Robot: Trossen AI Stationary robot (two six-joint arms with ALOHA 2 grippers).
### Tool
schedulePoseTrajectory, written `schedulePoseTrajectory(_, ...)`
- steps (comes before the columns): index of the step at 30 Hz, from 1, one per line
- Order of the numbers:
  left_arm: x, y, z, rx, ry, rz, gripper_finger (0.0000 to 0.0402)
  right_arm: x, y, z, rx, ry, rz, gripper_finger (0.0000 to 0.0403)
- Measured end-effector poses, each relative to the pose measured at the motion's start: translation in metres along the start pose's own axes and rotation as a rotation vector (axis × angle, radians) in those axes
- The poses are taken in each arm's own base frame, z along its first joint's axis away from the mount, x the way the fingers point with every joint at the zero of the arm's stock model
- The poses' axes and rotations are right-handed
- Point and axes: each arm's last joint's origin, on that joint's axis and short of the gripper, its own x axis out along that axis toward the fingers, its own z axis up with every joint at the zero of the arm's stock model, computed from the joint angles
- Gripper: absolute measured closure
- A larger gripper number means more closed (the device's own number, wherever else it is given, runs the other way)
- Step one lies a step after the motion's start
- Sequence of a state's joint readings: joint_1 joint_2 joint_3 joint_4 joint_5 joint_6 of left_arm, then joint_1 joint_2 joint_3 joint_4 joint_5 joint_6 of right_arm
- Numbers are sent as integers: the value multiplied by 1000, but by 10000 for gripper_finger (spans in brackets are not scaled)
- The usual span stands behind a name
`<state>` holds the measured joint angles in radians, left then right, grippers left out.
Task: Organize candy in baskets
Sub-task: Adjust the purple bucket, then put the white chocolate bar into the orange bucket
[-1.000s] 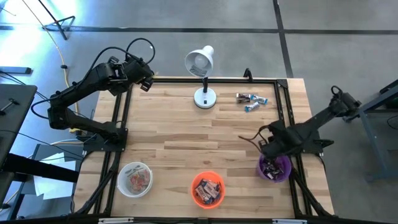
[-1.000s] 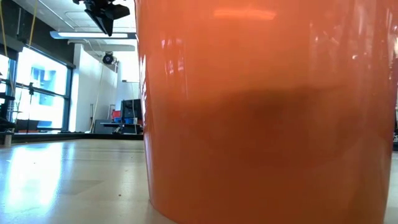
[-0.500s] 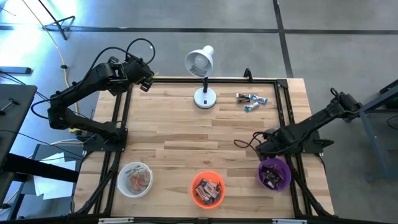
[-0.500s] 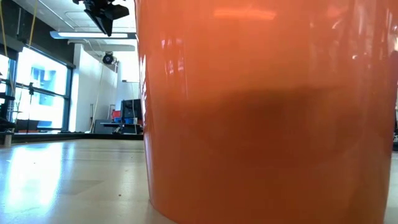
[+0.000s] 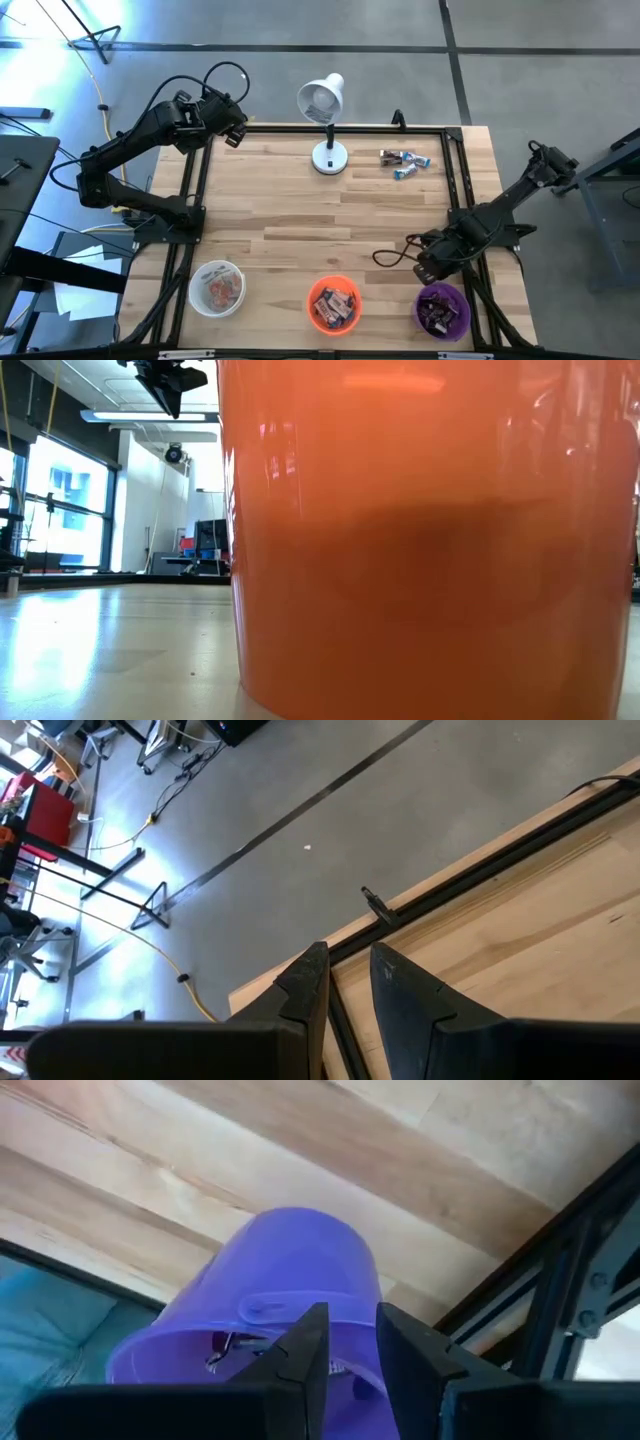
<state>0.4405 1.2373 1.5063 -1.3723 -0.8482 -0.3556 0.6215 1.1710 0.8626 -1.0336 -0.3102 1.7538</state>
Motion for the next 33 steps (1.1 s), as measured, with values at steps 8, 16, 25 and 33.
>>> schedulePoseTrajectory(8,0,0,0,11,0,0,337,-23,-4,24,49,-388,-50,321)
schedulePoseTrajectory(16,0,0,0,19,-1,1,337,-46,-9,85,-107,-507,-106,321)
schedulePoseTrajectory(25,0,0,0,67,-2,3,337,-72,-25,141,-708,-566,-232,320)
schedulePoseTrajectory(33,0,0,0,81,-3,7,337,-75,-43,164,-1014,-529,-367,320)
